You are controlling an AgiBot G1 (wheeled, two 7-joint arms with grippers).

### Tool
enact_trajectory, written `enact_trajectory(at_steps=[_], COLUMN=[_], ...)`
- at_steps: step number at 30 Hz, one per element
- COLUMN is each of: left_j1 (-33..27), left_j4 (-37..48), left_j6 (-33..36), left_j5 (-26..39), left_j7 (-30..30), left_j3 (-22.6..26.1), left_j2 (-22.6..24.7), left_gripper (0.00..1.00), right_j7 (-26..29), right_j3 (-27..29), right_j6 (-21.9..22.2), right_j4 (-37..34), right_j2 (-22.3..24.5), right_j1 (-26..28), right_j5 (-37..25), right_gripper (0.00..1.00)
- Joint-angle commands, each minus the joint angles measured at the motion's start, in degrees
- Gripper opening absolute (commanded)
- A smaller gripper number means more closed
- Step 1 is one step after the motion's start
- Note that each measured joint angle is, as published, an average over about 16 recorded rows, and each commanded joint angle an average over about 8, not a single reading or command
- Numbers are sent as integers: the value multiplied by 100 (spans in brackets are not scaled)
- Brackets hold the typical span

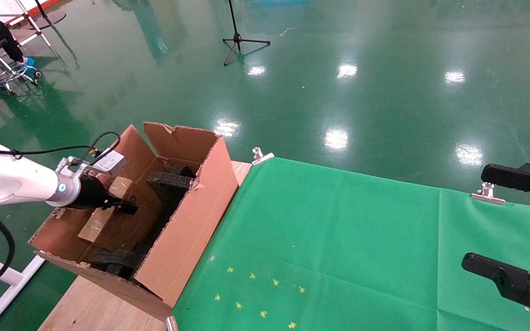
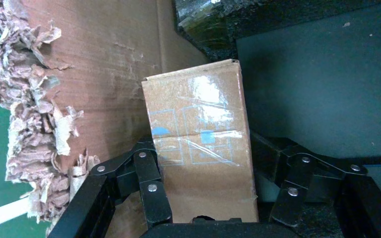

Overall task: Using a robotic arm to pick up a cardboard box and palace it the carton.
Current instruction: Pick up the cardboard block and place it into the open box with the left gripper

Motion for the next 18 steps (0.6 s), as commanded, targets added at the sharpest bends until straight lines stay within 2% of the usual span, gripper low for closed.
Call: enact_trajectory(at_steps=[1,11,18], left_j1=[5,-68,-355], left_j4=[4,-27,-213], left_j6=[-12,-47,26], left_j5=[-11,78,-17], left_j7=[-2,11,59], left_j3=[-6,52,-11], left_j2=[2,3,-75], left_gripper=[100,100,100], right_j7=[0,0,0], right_j3=[0,0,0], right_j6=[0,0,0], right_j4=[0,0,0], right_j2=[0,0,0], right_j1=[0,0,0], right_j5=[0,0,0], right_gripper=[100,100,100])
